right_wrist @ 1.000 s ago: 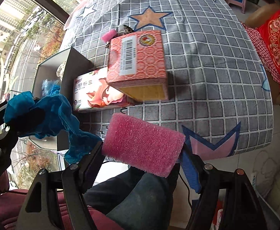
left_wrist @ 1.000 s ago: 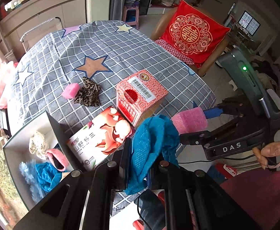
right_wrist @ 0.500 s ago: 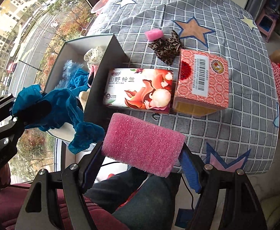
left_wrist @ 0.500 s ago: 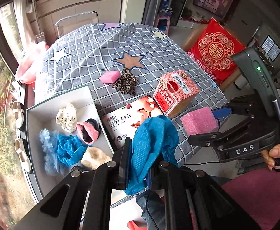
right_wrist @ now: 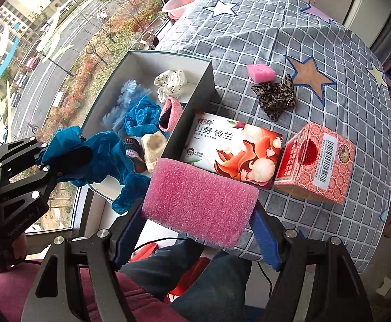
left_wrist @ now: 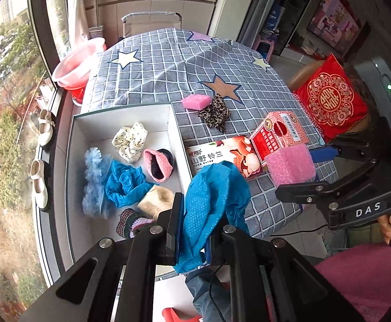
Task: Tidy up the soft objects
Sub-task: 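Lift the glove with the left tool while the right tool carries the sponge toward the box, then lower the glove into the box with the left tool while the right tool holds the sponge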
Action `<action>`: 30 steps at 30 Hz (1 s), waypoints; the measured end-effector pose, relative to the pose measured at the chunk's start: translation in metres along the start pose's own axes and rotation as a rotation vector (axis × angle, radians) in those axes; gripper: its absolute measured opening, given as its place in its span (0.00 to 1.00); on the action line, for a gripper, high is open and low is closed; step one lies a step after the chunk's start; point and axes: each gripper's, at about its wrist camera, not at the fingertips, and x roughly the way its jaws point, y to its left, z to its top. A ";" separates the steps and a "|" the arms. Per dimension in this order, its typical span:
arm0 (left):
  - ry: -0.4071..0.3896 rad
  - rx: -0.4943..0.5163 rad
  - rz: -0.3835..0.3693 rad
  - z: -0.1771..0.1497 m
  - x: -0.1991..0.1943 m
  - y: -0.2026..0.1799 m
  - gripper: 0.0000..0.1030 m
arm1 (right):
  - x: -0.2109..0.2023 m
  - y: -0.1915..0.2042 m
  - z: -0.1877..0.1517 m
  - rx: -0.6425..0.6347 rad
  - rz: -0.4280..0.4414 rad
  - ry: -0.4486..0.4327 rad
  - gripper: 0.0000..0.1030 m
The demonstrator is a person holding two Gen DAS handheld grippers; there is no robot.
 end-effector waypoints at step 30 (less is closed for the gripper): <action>0.030 -0.307 0.180 -0.042 0.003 0.083 0.13 | 0.036 0.089 0.065 -0.262 0.078 0.049 0.74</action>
